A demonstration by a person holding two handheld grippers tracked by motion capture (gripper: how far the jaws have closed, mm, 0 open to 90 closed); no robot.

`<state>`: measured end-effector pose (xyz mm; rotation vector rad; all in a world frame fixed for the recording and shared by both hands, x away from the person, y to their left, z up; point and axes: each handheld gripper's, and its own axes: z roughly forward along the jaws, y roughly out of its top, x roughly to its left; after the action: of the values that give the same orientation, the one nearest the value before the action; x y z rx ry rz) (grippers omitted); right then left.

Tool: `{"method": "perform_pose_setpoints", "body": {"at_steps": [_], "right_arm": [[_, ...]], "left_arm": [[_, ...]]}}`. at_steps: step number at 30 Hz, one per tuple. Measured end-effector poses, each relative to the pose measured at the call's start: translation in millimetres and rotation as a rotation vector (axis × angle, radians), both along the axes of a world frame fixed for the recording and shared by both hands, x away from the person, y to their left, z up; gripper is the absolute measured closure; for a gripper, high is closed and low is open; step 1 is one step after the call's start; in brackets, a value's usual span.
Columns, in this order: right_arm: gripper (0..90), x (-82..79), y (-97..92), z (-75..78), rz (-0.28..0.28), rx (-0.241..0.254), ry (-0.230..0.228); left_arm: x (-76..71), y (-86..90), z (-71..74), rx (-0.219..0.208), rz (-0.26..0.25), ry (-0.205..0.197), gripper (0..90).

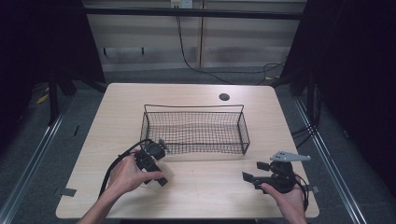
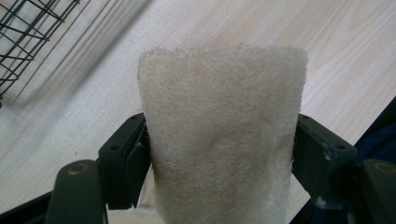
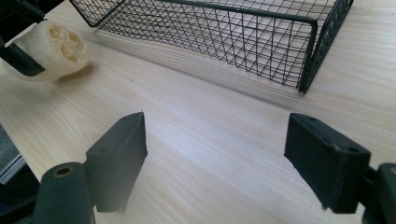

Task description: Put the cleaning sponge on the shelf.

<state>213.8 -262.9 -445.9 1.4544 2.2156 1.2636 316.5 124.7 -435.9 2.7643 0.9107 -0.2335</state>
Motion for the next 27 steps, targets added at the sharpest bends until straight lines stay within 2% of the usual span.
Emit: {"method": "perform_pose_setpoints", "body": {"at_steps": [13, 16, 27], "right_arm": [[20.8, 0.1, 0.1, 0.0, 0.0, 0.001, 0.001], [20.8, -0.1, 0.1, 0.0, -0.001, 0.001, 0.001], [20.8, -0.1, 0.0, -0.1, -0.002, 0.001, 0.003]], "left_arm": [[1.0, 6.2, 9.1, -0.05, 0.001, -0.015, 27.2], [-0.8, 6.5, 10.4, -0.066, 0.021, -0.02, 27.2], [-2.4, 9.9, 18.8, -0.068, 0.027, -0.005, 27.2]]}}
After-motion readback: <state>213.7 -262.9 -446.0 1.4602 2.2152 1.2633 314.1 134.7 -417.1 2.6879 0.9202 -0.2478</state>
